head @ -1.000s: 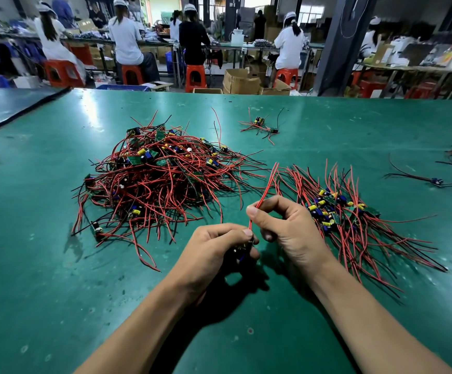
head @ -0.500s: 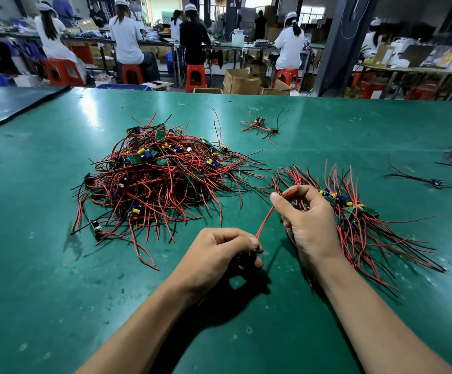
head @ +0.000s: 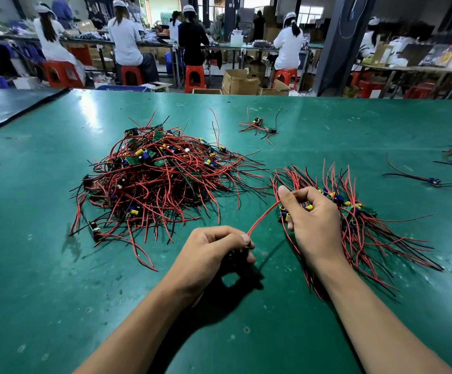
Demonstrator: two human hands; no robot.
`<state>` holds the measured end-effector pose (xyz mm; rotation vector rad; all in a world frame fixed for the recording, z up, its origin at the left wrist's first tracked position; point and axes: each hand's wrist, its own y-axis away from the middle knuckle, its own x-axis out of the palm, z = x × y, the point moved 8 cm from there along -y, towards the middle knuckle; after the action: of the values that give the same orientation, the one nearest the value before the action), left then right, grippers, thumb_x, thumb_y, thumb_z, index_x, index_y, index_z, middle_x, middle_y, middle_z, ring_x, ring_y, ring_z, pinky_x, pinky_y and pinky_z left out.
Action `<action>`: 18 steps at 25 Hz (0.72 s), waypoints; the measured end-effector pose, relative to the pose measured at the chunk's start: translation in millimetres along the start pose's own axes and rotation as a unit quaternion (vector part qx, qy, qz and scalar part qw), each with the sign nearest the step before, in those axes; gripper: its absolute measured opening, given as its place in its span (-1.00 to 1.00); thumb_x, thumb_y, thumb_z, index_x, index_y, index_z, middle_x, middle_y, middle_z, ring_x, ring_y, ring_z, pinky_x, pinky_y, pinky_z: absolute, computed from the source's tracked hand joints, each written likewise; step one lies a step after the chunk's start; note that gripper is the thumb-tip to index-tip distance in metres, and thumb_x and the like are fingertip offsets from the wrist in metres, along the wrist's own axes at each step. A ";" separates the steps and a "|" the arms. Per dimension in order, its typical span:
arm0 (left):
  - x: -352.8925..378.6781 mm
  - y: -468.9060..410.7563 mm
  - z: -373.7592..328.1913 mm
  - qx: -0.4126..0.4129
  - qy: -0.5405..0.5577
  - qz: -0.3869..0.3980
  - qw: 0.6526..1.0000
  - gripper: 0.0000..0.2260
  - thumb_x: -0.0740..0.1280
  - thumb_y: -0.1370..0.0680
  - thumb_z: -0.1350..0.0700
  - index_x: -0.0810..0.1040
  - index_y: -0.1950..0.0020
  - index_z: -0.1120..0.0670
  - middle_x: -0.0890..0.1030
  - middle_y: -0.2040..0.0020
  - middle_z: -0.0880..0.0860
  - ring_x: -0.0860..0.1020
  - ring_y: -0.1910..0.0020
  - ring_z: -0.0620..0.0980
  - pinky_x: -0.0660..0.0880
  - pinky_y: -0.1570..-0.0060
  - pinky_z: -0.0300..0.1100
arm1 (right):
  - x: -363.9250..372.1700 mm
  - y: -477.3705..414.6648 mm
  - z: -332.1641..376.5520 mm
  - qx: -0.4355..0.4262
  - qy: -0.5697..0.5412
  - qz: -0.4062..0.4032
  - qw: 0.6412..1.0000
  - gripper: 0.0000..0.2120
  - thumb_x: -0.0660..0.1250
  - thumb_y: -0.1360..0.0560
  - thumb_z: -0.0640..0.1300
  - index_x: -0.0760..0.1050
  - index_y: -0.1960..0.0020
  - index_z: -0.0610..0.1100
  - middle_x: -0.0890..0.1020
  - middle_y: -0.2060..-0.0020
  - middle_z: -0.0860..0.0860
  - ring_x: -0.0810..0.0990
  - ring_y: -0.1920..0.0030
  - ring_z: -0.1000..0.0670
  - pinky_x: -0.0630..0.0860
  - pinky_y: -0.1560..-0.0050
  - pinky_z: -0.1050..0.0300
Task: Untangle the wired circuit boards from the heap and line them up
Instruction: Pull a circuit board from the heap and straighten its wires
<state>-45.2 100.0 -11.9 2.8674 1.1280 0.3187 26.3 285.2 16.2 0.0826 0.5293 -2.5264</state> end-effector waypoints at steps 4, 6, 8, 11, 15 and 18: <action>-1.5 -0.4 -0.6 0.008 0.002 -0.010 1.000 -0.78 0.35 -0.52 0.28 0.67 0.30 0.15 0.65 0.34 0.21 0.58 0.38 0.01 0.54 0.29 -0.28 | 13.3 2.4 -8.8 0.105 -0.166 0.032 0.980 -0.69 0.43 -0.53 0.01 0.43 0.28 -0.10 0.43 0.49 0.05 0.34 0.56 0.08 0.26 0.54 0.24; -2.1 -0.7 -0.1 0.011 0.000 -0.015 1.000 -0.80 0.35 -0.53 0.27 0.67 0.27 0.16 0.66 0.32 0.21 0.57 0.35 0.03 0.54 0.27 -0.26 | 28.4 9.5 -10.2 0.183 -0.258 0.079 0.945 -0.73 0.47 -0.44 0.04 0.49 0.20 -0.13 0.51 0.41 0.04 0.38 0.56 0.10 0.30 0.55 0.26; -3.4 -1.9 0.1 0.018 -0.002 -0.020 1.000 -0.82 0.35 -0.54 0.25 0.68 0.23 0.15 0.67 0.29 0.20 0.57 0.31 0.04 0.54 0.21 -0.19 | 43.7 21.1 -8.6 0.230 -0.258 0.159 0.925 -0.64 0.52 -0.29 0.09 0.59 0.10 -0.16 0.58 0.34 0.05 0.43 0.51 0.11 0.36 0.51 0.27; -5.3 -3.5 -1.1 0.035 0.017 -0.029 0.999 -0.81 0.32 -0.56 0.26 0.69 0.18 0.13 0.68 0.26 0.20 0.62 0.30 0.01 0.57 0.20 -0.18 | 64.8 45.6 -3.5 0.250 -0.193 0.306 0.898 -0.62 0.54 -0.26 0.06 0.69 0.03 -0.15 0.65 0.22 -0.04 0.53 0.40 0.09 0.45 0.43 0.26; -7.0 -4.5 -1.1 0.041 0.008 -0.045 0.998 -0.78 0.31 -0.57 0.29 0.70 0.18 0.12 0.69 0.29 0.18 0.64 0.32 0.01 0.60 0.24 -0.19 | 69.5 53.5 0.5 0.232 -0.169 0.329 0.900 -0.78 0.50 -0.41 -0.04 0.70 0.08 -0.20 0.66 0.21 -0.13 0.60 0.32 0.04 0.55 0.35 0.27; -7.0 -4.6 -1.5 0.049 -0.031 -0.049 0.997 -0.83 0.33 -0.56 0.28 0.65 0.19 0.15 0.69 0.28 0.17 0.63 0.30 0.03 0.58 0.20 -0.17 | 66.1 49.7 -3.8 0.230 -0.145 0.293 0.917 -0.83 0.45 -0.52 -0.09 0.68 0.17 -0.18 0.56 0.39 -0.08 0.50 0.47 0.06 0.44 0.48 0.28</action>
<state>-53.6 98.6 -12.2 2.8686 1.3023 0.1751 -3.5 214.9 -15.9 0.0319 -0.2006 -1.9676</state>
